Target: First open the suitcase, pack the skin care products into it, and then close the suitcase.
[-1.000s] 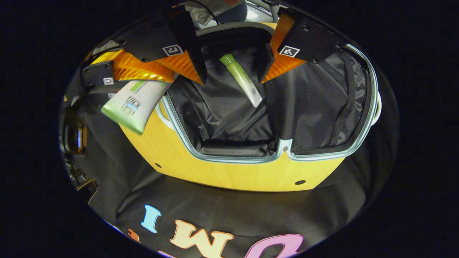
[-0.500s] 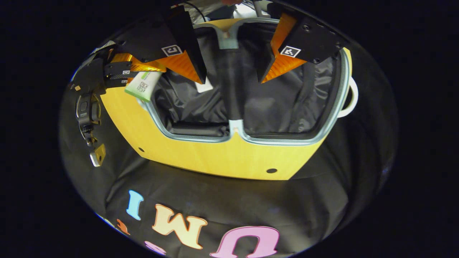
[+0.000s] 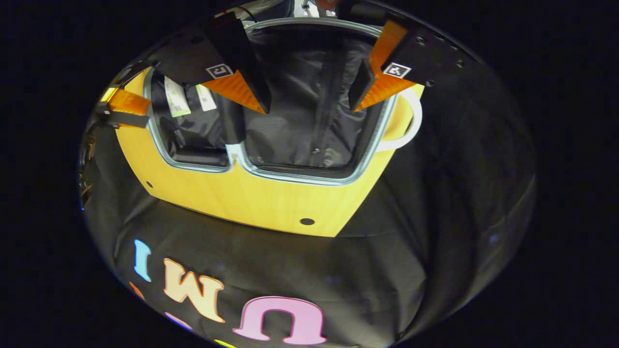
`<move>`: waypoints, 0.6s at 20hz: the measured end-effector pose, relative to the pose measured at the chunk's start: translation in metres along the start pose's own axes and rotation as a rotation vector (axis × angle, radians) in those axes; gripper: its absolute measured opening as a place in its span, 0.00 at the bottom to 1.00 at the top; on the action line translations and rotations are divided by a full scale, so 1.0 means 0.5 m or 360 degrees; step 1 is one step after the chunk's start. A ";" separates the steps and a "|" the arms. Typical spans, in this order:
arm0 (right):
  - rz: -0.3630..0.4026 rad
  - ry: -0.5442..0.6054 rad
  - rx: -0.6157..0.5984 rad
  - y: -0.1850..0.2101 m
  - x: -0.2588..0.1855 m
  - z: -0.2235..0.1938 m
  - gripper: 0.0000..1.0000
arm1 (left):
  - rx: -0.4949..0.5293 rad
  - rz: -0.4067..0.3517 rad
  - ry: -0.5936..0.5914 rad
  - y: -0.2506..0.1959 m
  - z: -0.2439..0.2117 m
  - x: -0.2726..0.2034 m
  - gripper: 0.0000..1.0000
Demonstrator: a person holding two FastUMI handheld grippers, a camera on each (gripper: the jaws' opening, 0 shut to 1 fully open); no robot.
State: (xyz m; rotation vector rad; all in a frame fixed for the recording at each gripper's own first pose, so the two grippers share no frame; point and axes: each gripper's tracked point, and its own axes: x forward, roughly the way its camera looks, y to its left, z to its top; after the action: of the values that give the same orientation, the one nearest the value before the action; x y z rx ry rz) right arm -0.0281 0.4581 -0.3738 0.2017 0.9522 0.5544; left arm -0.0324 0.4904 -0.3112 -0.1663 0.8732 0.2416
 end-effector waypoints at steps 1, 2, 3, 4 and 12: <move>-0.0014 -0.0044 -0.0033 -0.005 -0.007 0.016 0.98 | -0.0024 0.0038 -0.0008 0.026 0.007 0.003 0.99; -0.0031 -0.0085 -0.0066 -0.010 -0.014 0.026 0.98 | -0.0054 0.0069 -0.0020 0.053 0.019 0.004 0.98; -0.0055 -0.0111 -0.0092 -0.020 -0.022 0.038 0.98 | -0.0088 0.0104 -0.0022 0.082 0.027 0.006 0.98; -0.0085 -0.0142 -0.0111 -0.033 -0.031 0.048 0.98 | -0.0114 0.0147 -0.0027 0.113 0.032 0.008 0.98; -0.0311 -0.0315 -0.0075 -0.139 -0.090 0.106 0.98 | -0.0255 0.0294 0.0089 0.267 0.006 0.076 0.97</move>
State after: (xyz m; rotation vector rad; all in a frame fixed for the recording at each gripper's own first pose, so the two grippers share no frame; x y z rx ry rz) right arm 0.0200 0.3794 -0.3391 0.1169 0.7556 0.3692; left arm -0.0439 0.6245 -0.3447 -0.2429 0.9258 0.4820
